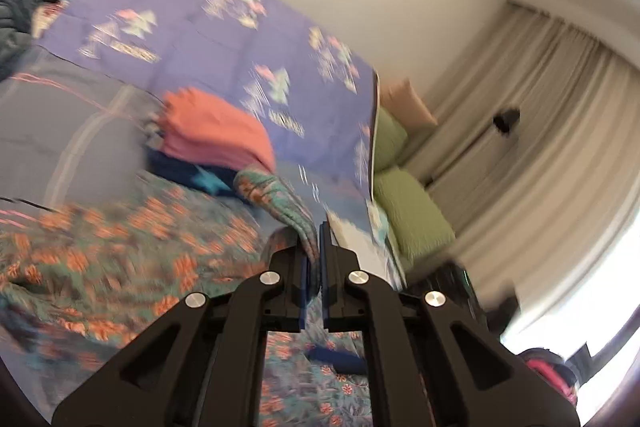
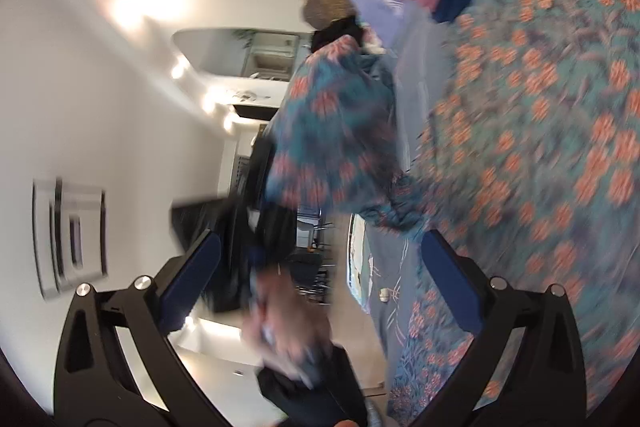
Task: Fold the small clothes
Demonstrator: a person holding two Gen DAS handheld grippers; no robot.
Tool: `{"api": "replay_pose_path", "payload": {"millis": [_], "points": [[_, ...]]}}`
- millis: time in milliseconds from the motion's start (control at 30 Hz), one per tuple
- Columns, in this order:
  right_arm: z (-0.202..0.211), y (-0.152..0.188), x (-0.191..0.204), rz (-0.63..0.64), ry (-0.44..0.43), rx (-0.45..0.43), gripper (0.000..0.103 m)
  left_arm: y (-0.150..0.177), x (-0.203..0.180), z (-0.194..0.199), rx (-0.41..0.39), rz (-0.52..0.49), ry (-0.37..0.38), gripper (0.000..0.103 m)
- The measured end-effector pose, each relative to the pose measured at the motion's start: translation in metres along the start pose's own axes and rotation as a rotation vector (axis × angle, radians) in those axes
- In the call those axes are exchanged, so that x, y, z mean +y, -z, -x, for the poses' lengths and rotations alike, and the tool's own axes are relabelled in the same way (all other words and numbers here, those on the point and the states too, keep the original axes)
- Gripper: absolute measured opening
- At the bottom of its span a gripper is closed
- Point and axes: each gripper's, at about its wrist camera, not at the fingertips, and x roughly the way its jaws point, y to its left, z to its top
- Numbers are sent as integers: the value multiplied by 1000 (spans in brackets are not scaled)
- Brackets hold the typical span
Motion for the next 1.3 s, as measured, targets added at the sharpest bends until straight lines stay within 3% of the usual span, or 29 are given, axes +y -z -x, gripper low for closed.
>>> {"api": "replay_pose_path", "payload": {"millis": [200, 267, 300, 367, 433, 500, 533, 567, 767, 967, 1033, 1067, 1100, 1167, 1233, 1300], "points": [[55, -40, -54, -58, 36, -49, 101, 67, 3, -99, 176, 56, 67, 3], [68, -42, -84, -107, 85, -20, 101, 95, 3, -121, 227, 58, 79, 3], [72, -43, -94, -125, 53, -7, 101, 109, 3, -128, 252, 57, 84, 3], [73, -46, -95, -126, 9, 8, 101, 125, 6, -131, 269, 68, 92, 7], [77, -46, -87, -91, 49, 8, 101, 138, 10, -132, 281, 81, 97, 13], [74, -43, -79, -55, 95, 28, 101, 145, 12, -133, 298, 70, 97, 29], [72, -42, -77, -43, 113, 40, 101, 147, 11, -137, 321, 54, 105, 48], [71, -42, -74, -40, 121, 45, 101, 151, 11, -138, 331, 43, 120, 52], [65, -45, -88, -14, 152, 67, 100, 162, 2, -140, 329, -17, 153, 57], [74, -39, -78, 76, 264, 40, 93, 158, 14, -139, 312, 73, 246, 57], [73, -41, -81, 86, 285, 32, 86, 158, 19, -135, 307, 106, 254, 57], [73, -42, -84, 85, 304, 35, 74, 158, 21, -135, 309, 121, 251, 57], [73, -43, -87, 78, 321, 36, 48, 159, 24, -136, 314, 136, 245, 57], [74, -47, -99, 49, 393, 23, 16, 161, 26, -132, 321, 150, 248, 57], [78, -51, -107, 25, 399, 6, 6, 162, 24, -131, 324, 138, 239, 57], [81, -51, -108, 24, 388, -16, 4, 163, 21, -130, 332, 120, 225, 57]]}}
